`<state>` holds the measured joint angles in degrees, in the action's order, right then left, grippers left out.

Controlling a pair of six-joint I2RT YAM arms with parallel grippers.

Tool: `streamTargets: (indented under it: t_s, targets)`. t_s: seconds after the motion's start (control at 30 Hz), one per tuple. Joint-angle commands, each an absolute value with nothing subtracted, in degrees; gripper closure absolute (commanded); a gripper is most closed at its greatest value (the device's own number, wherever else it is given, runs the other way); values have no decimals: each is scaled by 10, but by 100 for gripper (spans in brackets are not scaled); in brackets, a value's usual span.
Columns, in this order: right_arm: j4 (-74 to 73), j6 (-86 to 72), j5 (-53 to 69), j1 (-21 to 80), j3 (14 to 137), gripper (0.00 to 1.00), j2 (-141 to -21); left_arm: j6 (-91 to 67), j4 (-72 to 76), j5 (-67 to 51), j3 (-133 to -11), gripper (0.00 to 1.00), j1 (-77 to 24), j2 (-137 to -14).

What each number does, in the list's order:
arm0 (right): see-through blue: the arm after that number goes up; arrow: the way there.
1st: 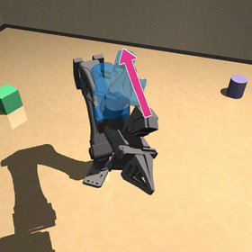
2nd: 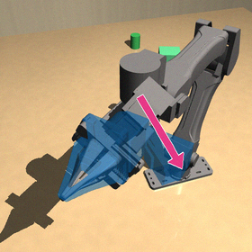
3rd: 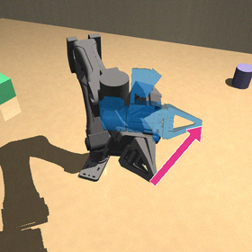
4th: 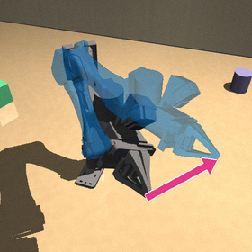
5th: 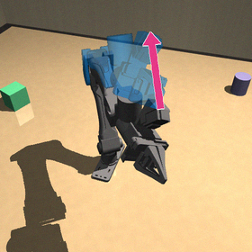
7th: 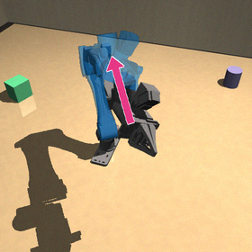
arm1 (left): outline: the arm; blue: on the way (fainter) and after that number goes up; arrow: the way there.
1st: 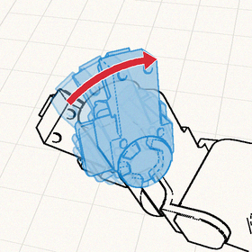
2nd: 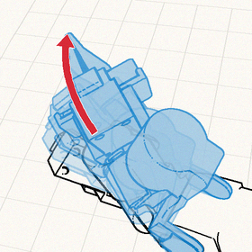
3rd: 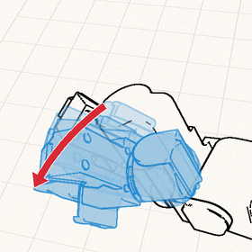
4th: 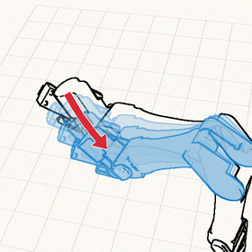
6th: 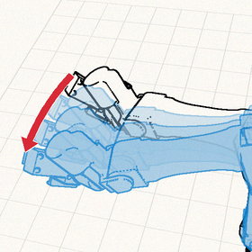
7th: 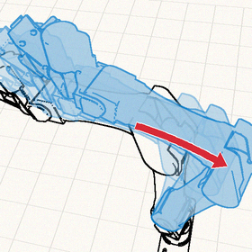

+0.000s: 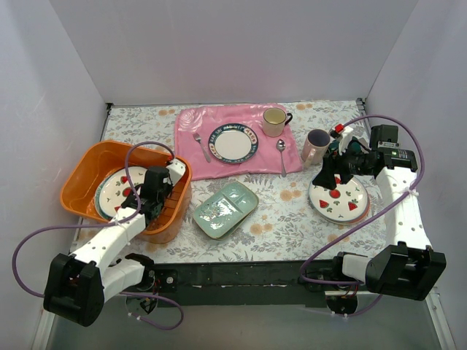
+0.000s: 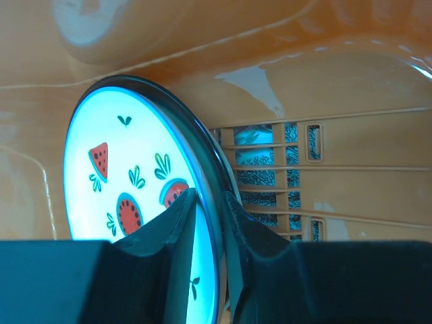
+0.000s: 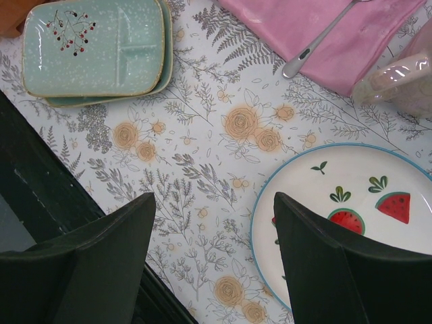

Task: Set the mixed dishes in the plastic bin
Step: Place the plate in the plastic bin.

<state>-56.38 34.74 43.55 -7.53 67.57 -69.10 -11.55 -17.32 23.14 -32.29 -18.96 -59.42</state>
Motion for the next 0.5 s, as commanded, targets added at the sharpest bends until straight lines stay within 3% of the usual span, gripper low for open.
streamTargets:
  t_s: [0.0, 0.23, 0.3, 0.47]
  targets:
    - [-552, 354, 450, -79, 675, 21, -688, -128, -175, 217, -319, 78, -186, -598]
    - [-554, 358, 450, -81, 674, 21, -687, -137, -171, 212, -323, 69, -187, -607]
    - [-554, 359, 450, -82, 675, 21, -687, -140, -175, 210, -327, 60, -187, -608]
    - [-557, 361, 450, -83, 678, 21, -688, -153, -206, 201, -355, 49, -187, -607]
